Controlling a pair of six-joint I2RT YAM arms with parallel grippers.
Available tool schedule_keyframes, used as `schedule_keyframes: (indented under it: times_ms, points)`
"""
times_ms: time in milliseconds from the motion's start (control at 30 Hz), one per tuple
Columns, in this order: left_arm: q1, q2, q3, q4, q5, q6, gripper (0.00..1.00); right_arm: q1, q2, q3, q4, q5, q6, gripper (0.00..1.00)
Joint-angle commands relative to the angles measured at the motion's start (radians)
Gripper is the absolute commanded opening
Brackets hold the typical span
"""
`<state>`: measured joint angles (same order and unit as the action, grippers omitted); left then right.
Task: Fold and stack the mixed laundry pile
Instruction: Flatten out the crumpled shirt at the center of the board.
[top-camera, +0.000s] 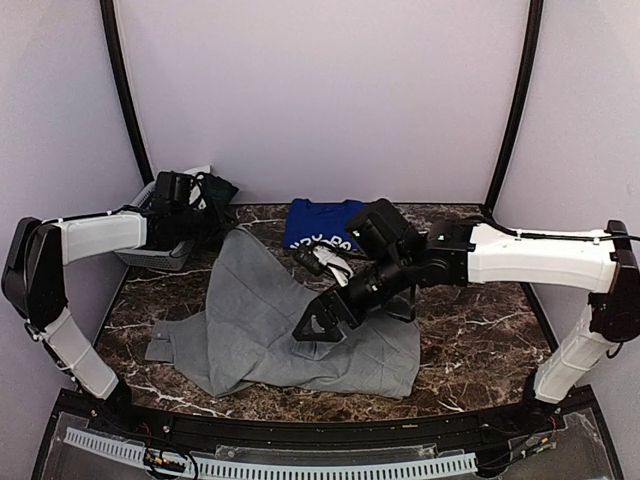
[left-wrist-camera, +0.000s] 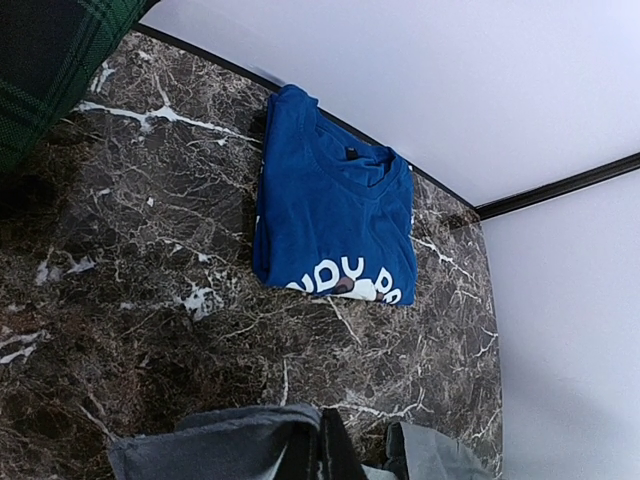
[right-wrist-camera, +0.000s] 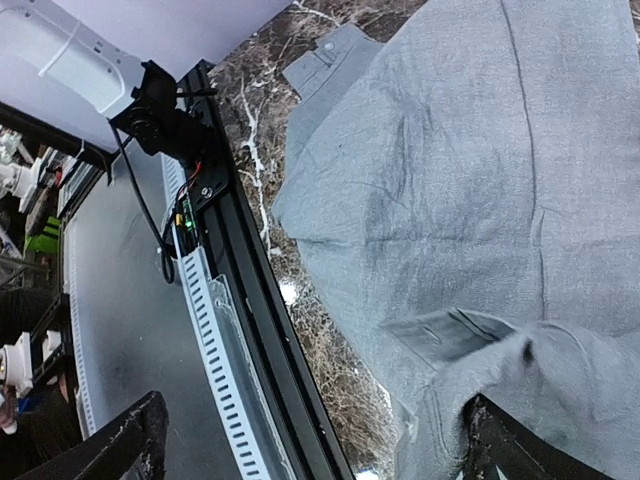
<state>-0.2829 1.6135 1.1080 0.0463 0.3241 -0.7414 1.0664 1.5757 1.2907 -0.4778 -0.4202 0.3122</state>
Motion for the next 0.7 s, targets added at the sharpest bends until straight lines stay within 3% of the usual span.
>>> schedule_keyframes:
  times_ms: [0,67,200,333,467,567,667]
  points:
    - [0.012,-0.005,0.011,0.029,0.009,0.008,0.00,0.008,0.023,0.054,-0.164,0.281,-0.022,0.99]
    - [0.013,-0.010,0.011,0.023,0.004,0.018,0.00,0.020,0.048,0.051,-0.207,0.326,-0.017,0.99]
    - [0.014,-0.003,0.019,0.013,-0.003,0.035,0.00,0.142,0.132,0.064,-0.168,0.267,-0.086,0.99]
    - [0.014,0.009,0.031,-0.001,-0.009,0.040,0.00,0.243,0.264,0.255,-0.176,0.276,-0.153,0.99]
    - [0.016,0.017,0.040,-0.016,-0.009,0.051,0.00,0.264,0.377,0.495,-0.217,0.273,-0.204,0.99]
    - [0.021,0.020,0.048,-0.034,-0.012,0.066,0.00,0.268,0.402,0.576,-0.206,0.289,-0.234,0.99]
    - [0.028,0.024,0.059,-0.073,-0.007,0.078,0.00,0.265,0.447,0.697,-0.303,0.342,-0.268,0.99]
